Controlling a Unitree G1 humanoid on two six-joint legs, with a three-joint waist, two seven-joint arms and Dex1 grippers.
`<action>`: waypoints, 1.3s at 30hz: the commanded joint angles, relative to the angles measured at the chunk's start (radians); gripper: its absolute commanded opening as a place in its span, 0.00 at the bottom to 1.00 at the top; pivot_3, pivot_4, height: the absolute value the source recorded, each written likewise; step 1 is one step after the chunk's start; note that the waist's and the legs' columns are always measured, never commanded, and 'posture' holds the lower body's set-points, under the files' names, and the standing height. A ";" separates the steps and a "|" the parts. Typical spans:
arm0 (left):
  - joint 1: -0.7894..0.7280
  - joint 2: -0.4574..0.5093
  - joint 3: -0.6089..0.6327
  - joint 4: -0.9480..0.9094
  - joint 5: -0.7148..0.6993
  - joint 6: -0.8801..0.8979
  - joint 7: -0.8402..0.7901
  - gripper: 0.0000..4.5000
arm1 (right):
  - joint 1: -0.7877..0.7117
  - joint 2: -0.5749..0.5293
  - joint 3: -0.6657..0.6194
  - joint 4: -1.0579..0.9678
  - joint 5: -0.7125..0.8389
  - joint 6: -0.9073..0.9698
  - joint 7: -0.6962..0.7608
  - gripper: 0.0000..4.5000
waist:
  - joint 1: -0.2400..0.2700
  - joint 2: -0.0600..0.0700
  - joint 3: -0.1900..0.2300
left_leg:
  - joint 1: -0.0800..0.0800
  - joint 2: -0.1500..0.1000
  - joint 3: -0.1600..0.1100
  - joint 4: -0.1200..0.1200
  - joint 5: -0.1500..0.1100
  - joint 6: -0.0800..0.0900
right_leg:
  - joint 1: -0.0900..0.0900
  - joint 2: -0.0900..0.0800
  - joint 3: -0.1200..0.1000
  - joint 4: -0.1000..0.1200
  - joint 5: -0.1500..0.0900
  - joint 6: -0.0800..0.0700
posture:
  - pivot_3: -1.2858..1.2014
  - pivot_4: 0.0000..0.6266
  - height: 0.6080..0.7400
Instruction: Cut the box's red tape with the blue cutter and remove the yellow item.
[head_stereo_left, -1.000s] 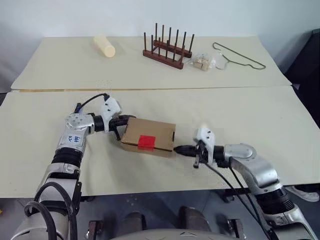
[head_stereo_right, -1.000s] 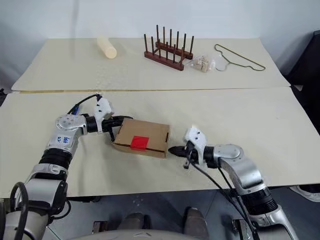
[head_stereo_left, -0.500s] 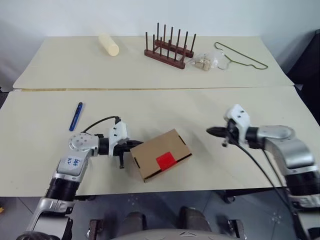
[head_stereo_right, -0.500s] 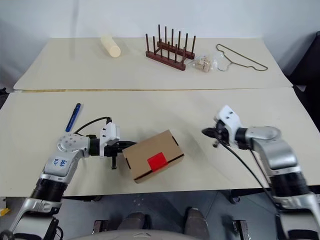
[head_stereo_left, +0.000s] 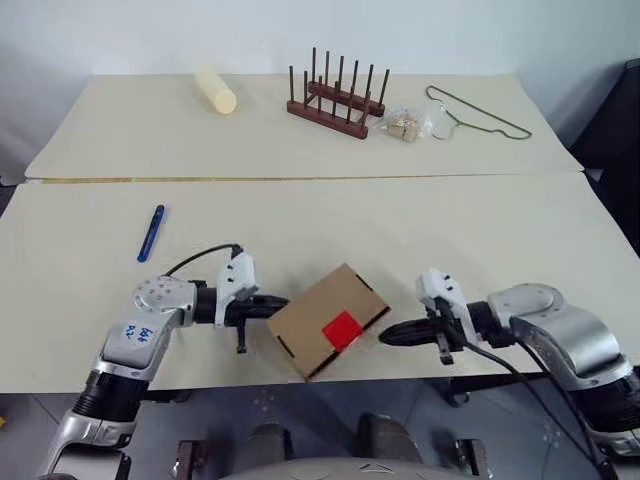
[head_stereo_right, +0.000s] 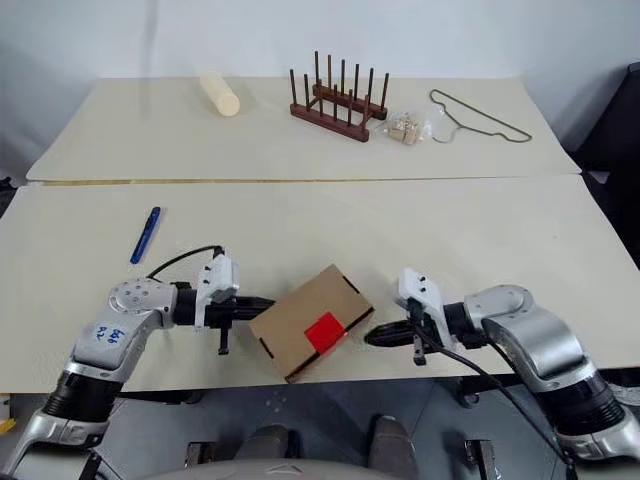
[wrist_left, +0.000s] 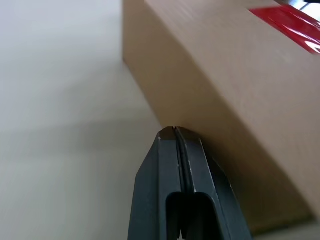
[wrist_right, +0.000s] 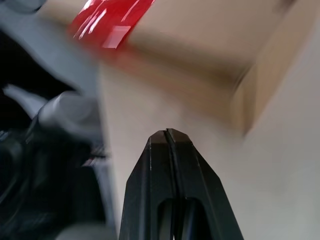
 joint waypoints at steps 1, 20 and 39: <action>0.022 0.014 -0.006 -0.103 -0.056 0.094 0.008 0.00 | -0.055 0.054 -0.039 0.049 -0.024 0.010 -0.112 0.00 | 0.001 0.000 0.000 | 0.000 0.000 0.000 0.000 0.000 0.000 | 0.000 0.000 0.000 0.000 0.000 0.000 | 0.52 0.24 1.00; -0.099 -0.245 -0.147 -0.031 0.014 0.117 0.248 0.00 | -0.429 0.108 -0.049 0.612 -0.228 -0.229 -0.167 0.00 | 0.007 0.000 0.000 | -0.001 0.000 0.000 0.002 0.000 0.000 | 0.000 0.000 0.000 0.001 0.000 0.000 | 0.52 0.24 1.00; -0.019 -0.102 -0.117 -0.170 -0.114 0.154 0.102 0.00 | -0.020 -0.318 -0.033 0.070 0.016 0.106 0.298 0.00 | 0.018 0.001 0.000 | 0.000 0.001 0.001 0.002 -0.001 0.001 | 0.001 0.000 0.000 -0.002 0.001 0.000 | 0.52 0.24 1.00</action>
